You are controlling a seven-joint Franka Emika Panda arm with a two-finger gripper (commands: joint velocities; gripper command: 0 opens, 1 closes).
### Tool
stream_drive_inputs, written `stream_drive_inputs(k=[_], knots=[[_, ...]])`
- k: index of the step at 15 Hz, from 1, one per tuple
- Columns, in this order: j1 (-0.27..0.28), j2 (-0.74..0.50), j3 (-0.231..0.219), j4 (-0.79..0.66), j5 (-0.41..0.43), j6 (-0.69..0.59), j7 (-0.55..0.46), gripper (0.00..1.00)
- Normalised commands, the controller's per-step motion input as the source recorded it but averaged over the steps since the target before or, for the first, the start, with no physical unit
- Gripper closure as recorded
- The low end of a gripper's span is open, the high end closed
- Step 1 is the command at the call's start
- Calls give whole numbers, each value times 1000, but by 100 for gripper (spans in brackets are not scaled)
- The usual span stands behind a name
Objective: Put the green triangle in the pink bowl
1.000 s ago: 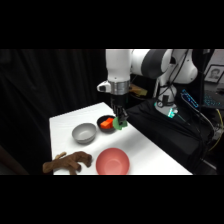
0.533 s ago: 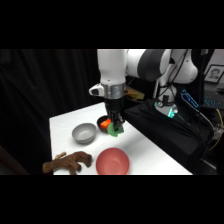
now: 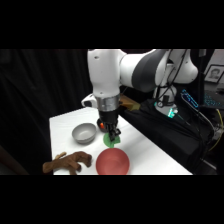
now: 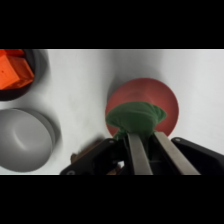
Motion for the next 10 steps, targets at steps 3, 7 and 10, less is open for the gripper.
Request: stream_drive_inputs(k=[3,7,10], knots=[[100,272,-50,281,-116,38,49,94],[94,262,-60,258,-109,96,13,95],[84,256,-62,259,-70,107,-23,96]])
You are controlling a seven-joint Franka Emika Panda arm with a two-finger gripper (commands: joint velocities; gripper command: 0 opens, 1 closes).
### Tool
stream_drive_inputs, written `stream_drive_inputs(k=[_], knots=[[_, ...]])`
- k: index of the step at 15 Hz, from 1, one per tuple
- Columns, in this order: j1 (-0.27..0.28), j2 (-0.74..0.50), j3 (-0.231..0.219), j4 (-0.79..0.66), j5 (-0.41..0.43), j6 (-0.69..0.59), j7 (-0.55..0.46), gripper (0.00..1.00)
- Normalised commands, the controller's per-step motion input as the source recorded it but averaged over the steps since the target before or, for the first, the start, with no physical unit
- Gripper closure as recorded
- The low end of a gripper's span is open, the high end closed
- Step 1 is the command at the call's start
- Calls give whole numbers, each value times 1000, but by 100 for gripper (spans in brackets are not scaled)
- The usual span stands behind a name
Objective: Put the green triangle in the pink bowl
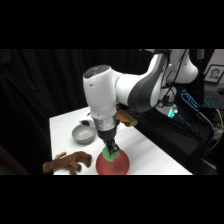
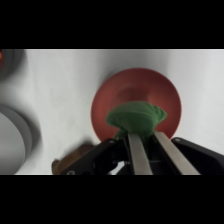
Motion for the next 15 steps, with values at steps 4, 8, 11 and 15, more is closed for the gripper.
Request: stream_drive_inputs(k=[4,8,11,15], knots=[[88,235,-69,238,-51,89,-24,96],[96,204,-70,203,-34,96,-26,96],[93,164,-77,192,-26,63,-25,96],[93,114,-88,167,-37,33,-10,44]])
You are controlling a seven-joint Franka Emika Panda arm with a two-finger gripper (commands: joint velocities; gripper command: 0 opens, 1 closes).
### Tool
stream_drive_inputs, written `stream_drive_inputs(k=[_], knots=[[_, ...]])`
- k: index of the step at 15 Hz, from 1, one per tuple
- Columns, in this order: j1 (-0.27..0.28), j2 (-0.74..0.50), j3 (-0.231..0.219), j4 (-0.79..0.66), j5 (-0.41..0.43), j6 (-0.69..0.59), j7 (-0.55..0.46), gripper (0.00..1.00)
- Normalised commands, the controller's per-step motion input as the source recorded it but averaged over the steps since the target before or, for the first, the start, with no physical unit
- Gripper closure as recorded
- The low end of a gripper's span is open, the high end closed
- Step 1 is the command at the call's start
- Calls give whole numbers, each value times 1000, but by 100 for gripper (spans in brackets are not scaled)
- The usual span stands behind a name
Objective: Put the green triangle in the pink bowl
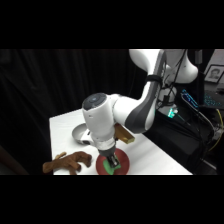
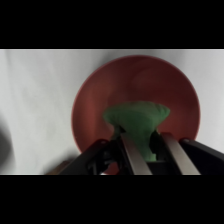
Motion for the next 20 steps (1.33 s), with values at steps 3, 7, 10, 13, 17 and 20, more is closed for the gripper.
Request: stream_drive_inputs(k=[3,7,10,13,17,20], knots=[[87,63,-83,136,-44,-7,-10,20],[94,-42,-70,60,-56,-65,-14,0],[69,-192,-46,-34,-42,-130,-45,0],[37,-336,-24,-121,-18,-184,-65,0],[10,-391,-8,-148,-5,-221,-72,0],[-19,-377,21,-132,17,-238,-96,0]])
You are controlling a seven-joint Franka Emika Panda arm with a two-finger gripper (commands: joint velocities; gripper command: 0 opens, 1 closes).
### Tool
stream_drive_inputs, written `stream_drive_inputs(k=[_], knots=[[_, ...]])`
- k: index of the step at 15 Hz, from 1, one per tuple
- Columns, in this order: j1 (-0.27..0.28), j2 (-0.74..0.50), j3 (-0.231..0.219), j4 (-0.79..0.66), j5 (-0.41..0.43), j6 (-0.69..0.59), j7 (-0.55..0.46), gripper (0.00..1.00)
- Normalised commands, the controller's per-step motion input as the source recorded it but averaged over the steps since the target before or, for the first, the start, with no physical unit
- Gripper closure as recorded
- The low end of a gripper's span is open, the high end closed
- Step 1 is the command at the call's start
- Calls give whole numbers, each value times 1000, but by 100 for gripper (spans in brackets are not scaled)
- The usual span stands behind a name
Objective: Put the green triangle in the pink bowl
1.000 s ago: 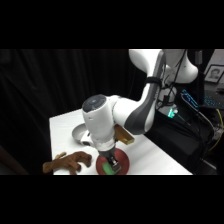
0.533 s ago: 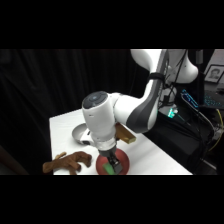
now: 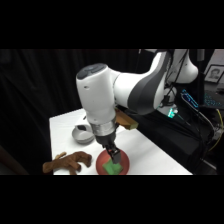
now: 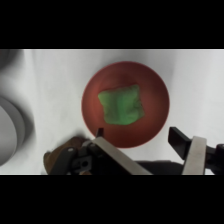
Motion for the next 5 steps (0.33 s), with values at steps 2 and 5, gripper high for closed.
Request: stream_drive_inputs(k=[2,5], knots=[[-28,-355,35,-100,27,-275,-92,0],[-33,-317,47,-70,35,-264,-86,0]])
